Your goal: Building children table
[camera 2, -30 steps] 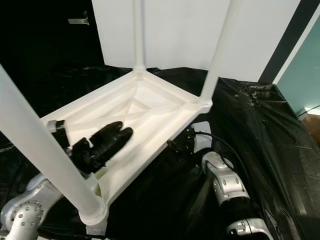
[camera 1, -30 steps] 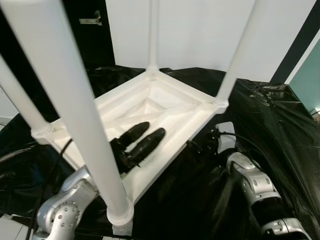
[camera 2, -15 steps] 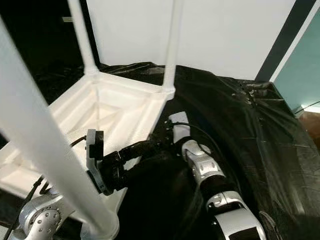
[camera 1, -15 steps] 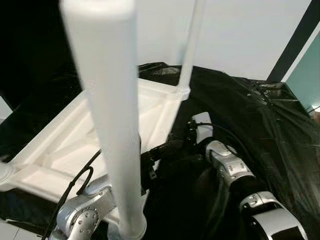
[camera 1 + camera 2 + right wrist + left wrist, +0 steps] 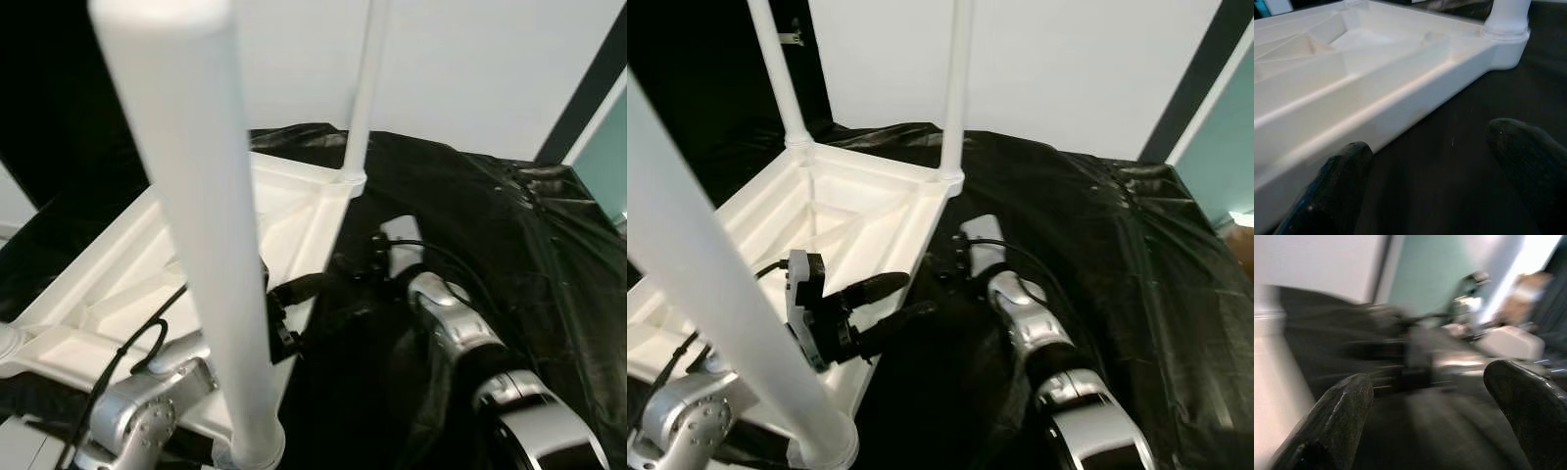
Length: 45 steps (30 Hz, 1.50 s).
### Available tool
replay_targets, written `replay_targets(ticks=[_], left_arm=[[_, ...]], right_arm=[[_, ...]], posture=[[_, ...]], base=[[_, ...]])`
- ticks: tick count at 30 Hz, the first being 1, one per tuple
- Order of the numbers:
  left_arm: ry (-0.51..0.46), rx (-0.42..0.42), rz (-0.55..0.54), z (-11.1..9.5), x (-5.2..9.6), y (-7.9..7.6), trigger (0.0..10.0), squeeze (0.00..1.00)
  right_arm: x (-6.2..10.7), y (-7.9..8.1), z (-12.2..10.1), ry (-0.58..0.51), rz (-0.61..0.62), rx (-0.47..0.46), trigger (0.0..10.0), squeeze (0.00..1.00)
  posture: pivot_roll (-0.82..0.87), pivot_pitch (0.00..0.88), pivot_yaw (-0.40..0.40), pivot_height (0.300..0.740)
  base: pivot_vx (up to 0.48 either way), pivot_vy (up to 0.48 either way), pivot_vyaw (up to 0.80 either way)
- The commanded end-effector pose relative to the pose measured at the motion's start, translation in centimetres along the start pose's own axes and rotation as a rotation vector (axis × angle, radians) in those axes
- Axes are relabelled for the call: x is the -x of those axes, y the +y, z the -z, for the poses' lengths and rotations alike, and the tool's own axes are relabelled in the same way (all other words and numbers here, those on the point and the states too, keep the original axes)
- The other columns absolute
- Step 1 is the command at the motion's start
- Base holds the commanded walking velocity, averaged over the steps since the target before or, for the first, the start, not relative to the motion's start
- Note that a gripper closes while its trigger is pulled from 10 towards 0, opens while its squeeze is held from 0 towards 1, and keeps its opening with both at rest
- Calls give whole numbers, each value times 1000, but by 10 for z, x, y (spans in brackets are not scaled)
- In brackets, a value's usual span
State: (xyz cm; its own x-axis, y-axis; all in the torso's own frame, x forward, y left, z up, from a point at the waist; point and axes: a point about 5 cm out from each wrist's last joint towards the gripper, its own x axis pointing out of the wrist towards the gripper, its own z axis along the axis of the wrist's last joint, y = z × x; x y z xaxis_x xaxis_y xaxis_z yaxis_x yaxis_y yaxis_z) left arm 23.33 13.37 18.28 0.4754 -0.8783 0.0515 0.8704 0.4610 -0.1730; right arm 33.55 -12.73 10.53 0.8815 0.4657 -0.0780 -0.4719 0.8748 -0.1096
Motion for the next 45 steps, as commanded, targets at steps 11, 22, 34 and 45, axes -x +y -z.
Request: replay_targets(ticks=[11, 22, 34, 45], left_arm=[[140, -128, 2, -9, 47, 29, 10000, 0], [285, -188, 30, 1, 71, 24, 10000, 0], [587, -250, 77, 29, 98, 24, 10000, 0], [633, -255, 63, 14, 120, 27, 10000, 0]], right_arm=[[29, -16, -1, -1, 31, -23, 10000, 0], [42, -20, -9, -28, 92, -190, 10000, 0], [46, -3, -13, -44, 93, -196, 10000, 0], [44, -8, -12, -24, 108, -167, 10000, 0]], posture=[[57, 0, -57, 740], [87, 0, -83, 740], [94, 0, -82, 740], [104, 0, -71, 740]], base=[[0, 0, 0], [0, 0, 0], [0, 0, 0], [0, 0, 0]])
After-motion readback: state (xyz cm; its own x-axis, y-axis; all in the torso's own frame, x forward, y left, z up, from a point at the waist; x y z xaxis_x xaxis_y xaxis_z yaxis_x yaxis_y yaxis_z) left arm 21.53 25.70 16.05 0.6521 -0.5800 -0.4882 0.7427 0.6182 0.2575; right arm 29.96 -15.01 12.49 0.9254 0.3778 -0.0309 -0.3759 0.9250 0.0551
